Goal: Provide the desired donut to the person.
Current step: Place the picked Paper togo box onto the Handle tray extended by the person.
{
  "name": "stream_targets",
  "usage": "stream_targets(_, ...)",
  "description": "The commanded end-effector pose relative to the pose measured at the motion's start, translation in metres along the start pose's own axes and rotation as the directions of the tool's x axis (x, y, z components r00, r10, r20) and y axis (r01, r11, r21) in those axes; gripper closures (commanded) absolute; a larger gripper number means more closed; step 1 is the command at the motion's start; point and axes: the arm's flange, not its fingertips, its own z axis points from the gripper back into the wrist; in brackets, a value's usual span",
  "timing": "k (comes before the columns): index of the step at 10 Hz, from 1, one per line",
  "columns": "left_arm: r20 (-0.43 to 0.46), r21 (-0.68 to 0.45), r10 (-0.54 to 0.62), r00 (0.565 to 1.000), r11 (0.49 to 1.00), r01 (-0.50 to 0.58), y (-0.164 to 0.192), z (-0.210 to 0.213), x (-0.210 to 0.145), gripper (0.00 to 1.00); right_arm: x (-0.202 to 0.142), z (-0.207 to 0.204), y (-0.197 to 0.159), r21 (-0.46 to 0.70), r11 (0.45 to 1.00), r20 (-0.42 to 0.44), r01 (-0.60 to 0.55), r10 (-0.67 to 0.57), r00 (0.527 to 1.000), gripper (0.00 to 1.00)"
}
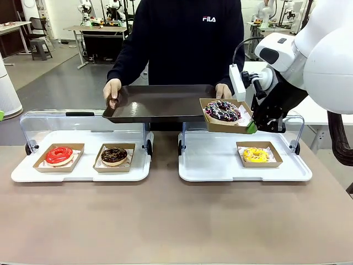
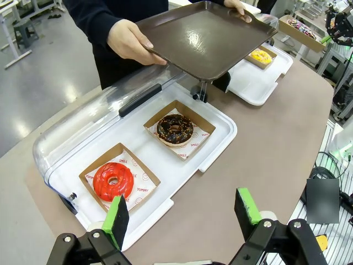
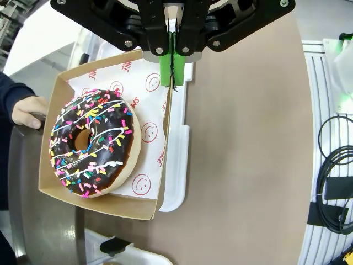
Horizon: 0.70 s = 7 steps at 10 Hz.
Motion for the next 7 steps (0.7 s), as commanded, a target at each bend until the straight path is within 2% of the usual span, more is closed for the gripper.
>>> stream_targets(1,0.011,-0.01,-0.015,1.0,1.0,0.015,0.002,0.001,-0.002,0.0,0.0,0.0,0.0,0.0,1.0,0.0,0.0,0.0,1.0,0.98)
stream_targets(3,0.011,-0.01,-0.015,1.0,1.0,0.015,0.002,0.001,-0.002,0.0,0.003,0.001,-0.005,-0.003,1.0,-0.009,0.004,-0.004,1.0,0.98)
stream_targets(5,0.011,-0.01,-0.015,1.0,1.0,0.015,0.002,0.001,-0.002,0.0,0.047,0.0,-0.062,0.001,0.998,-0.049,0.07,-0.069,0.996,0.98)
stream_targets(7,0.011,-0.01,-0.015,1.0,1.0,0.015,0.002,0.001,-0.002,0.0,0.073,-0.016,-0.104,0.013,0.993,-0.038,0.119,-0.118,0.992,0.98)
